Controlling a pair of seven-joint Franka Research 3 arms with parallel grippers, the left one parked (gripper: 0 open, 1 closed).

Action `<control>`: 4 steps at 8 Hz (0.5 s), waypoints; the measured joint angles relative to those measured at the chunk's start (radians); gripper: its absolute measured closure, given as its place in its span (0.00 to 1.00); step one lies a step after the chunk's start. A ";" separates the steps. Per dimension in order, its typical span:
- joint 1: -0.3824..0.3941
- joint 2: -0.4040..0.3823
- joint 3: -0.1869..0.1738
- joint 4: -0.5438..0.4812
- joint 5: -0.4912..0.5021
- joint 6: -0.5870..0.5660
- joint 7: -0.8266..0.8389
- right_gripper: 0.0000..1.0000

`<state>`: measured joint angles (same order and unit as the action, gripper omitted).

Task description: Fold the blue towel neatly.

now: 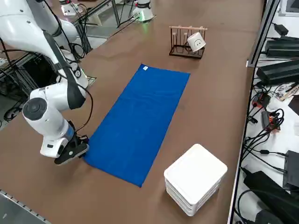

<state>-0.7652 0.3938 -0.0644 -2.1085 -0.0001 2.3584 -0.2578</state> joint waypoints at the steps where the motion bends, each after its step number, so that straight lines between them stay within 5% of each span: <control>1: 0.009 -0.034 0.012 0.017 0.000 -0.069 0.000 0.98; 4: 0.127 -0.138 0.026 0.031 0.007 -0.205 0.086 0.98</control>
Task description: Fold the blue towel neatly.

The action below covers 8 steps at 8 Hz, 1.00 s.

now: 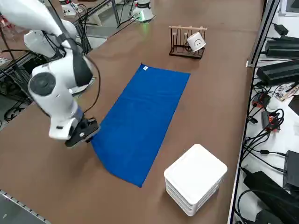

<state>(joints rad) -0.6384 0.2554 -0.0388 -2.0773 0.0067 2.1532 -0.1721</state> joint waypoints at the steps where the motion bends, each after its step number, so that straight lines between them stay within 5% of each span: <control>1: 0.069 -0.023 0.002 0.000 0.001 -0.035 0.070 0.98; 4: 0.247 -0.069 0.007 0.000 0.009 -0.131 0.228 0.98; 8: 0.384 -0.080 0.009 0.005 0.174 -0.217 0.295 0.98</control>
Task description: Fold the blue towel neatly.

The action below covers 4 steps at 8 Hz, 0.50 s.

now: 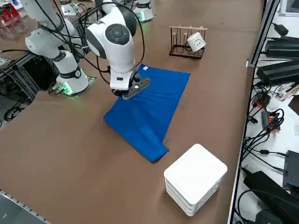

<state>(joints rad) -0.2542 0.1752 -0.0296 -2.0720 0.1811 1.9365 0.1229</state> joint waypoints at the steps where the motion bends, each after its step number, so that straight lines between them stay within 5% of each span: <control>1: 0.033 0.000 0.000 0.000 0.042 -0.010 0.001 0.98; 4: 0.145 0.000 0.002 0.001 0.132 -0.034 0.065 0.97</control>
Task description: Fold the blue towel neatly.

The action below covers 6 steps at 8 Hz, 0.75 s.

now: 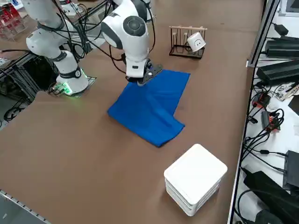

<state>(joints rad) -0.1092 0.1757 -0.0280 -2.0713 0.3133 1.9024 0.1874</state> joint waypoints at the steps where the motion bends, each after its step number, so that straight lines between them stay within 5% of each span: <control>1: 0.034 0.000 0.000 0.000 0.014 -0.008 0.014 0.97; 6: 0.206 -0.003 0.001 0.003 0.058 -0.034 0.027 0.97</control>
<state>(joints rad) 0.0969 0.1726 -0.0270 -2.0688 0.3717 1.8679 0.2145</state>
